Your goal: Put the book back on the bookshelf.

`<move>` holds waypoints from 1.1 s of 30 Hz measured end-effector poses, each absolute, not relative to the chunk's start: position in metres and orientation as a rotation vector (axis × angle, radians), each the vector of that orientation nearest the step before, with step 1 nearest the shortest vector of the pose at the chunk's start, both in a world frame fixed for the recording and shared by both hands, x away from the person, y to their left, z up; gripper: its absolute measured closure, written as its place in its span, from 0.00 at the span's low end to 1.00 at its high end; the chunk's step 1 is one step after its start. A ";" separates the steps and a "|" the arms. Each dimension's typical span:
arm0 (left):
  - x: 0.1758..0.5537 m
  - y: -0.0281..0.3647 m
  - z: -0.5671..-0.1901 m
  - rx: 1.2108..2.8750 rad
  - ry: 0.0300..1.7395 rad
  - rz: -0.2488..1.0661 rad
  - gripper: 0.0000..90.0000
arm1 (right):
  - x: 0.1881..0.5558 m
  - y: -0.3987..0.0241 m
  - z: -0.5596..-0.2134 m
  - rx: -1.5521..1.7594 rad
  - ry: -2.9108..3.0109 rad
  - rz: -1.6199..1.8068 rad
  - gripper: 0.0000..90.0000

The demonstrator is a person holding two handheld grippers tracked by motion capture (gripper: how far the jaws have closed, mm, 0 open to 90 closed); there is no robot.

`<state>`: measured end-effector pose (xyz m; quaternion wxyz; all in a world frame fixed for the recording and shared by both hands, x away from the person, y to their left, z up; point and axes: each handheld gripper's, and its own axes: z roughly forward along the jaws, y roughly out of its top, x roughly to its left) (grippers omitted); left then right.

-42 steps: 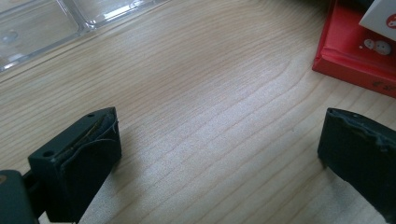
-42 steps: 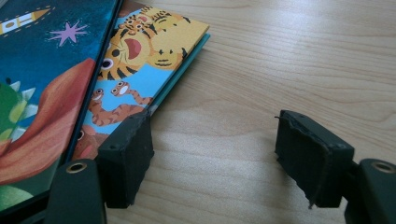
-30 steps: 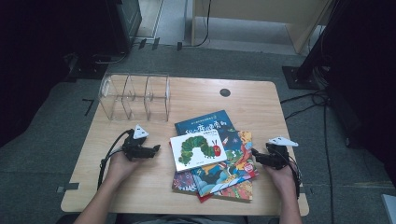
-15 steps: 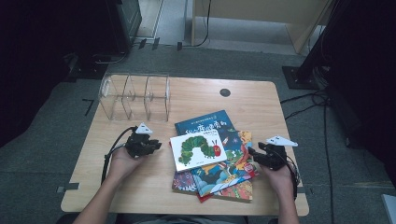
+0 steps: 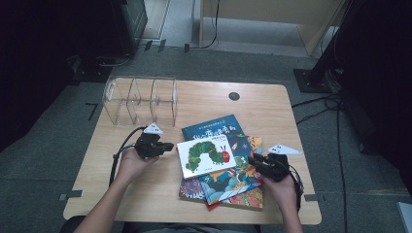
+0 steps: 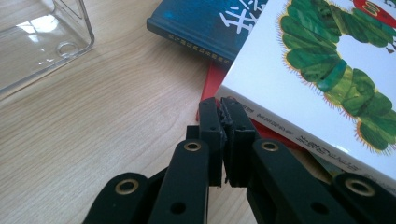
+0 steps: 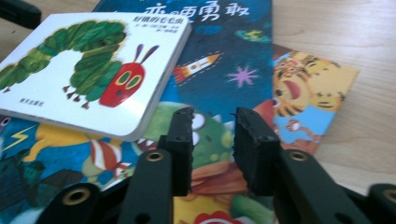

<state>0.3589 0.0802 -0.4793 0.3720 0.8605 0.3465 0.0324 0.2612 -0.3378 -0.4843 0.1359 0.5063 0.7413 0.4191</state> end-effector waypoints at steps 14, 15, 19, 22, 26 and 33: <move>0.373 0.069 -0.480 2.228 0.869 0.109 0.97 | 0.246 -0.310 -0.488 1.421 2.245 1.183 0.97; 0.376 0.068 -0.482 2.228 0.868 0.110 0.97 | 0.245 -0.306 -0.488 1.416 2.254 1.191 0.97; 0.379 0.066 -0.484 2.228 0.872 0.087 0.98 | 0.244 -0.298 -0.490 1.400 2.281 1.193 0.97; 0.380 0.067 -0.485 2.232 0.872 0.067 0.99 | 0.245 -0.295 -0.491 1.382 2.291 1.186 0.97; 0.377 0.066 -0.485 2.248 0.846 0.058 1.00 | 0.248 -0.294 -0.492 1.372 2.286 1.191 0.97; 0.367 0.070 -0.484 2.263 0.822 0.024 1.00 | 0.255 -0.301 -0.494 1.393 2.274 1.215 0.98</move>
